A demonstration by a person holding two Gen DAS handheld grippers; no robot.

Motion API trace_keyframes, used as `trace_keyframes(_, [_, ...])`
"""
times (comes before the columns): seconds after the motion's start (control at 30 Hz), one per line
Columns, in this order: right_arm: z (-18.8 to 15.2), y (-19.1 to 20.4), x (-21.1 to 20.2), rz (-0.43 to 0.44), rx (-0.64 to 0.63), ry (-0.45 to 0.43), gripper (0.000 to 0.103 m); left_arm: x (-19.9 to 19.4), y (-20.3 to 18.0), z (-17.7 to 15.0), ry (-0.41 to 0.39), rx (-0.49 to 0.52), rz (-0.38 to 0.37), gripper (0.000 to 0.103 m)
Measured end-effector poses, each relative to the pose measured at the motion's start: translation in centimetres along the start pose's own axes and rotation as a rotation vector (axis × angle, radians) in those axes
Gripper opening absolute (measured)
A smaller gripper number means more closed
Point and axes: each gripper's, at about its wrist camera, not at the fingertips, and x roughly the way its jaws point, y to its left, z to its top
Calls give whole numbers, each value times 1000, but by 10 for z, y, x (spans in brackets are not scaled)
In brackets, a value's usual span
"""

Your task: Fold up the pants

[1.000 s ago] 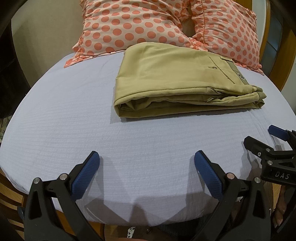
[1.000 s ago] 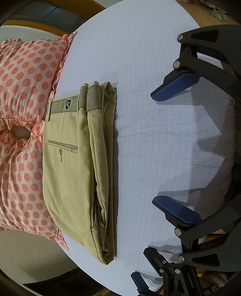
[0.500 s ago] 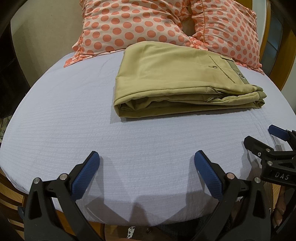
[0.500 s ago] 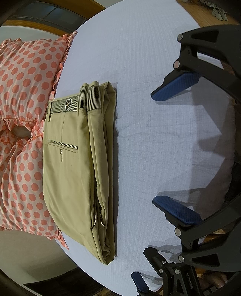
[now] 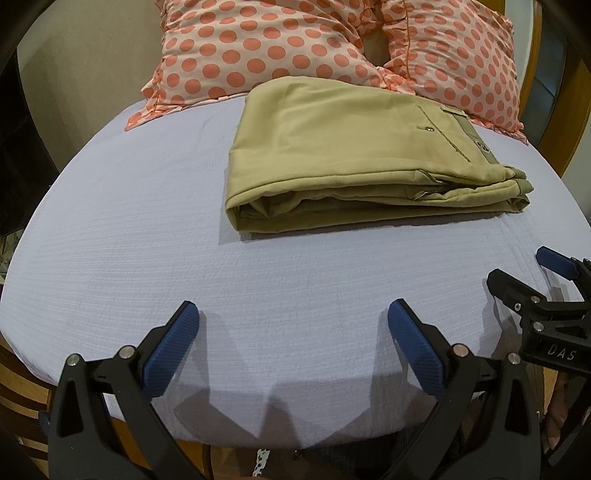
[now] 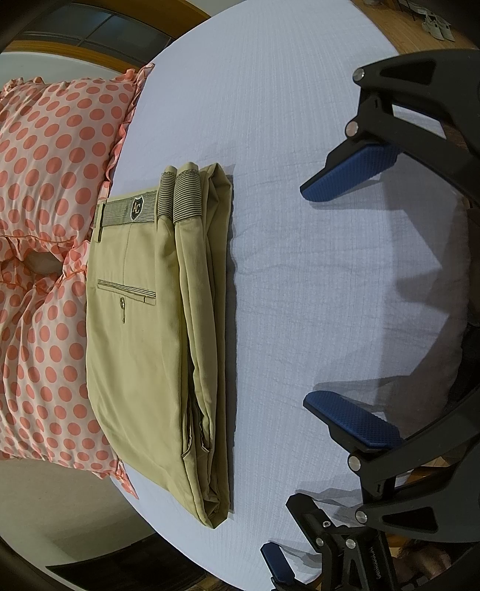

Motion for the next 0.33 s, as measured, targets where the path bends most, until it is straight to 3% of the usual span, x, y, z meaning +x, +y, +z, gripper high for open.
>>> trace_keyframes(0.33, [0,1,1,-1,1,-1,102,0,1,1,4,2,-1,101])
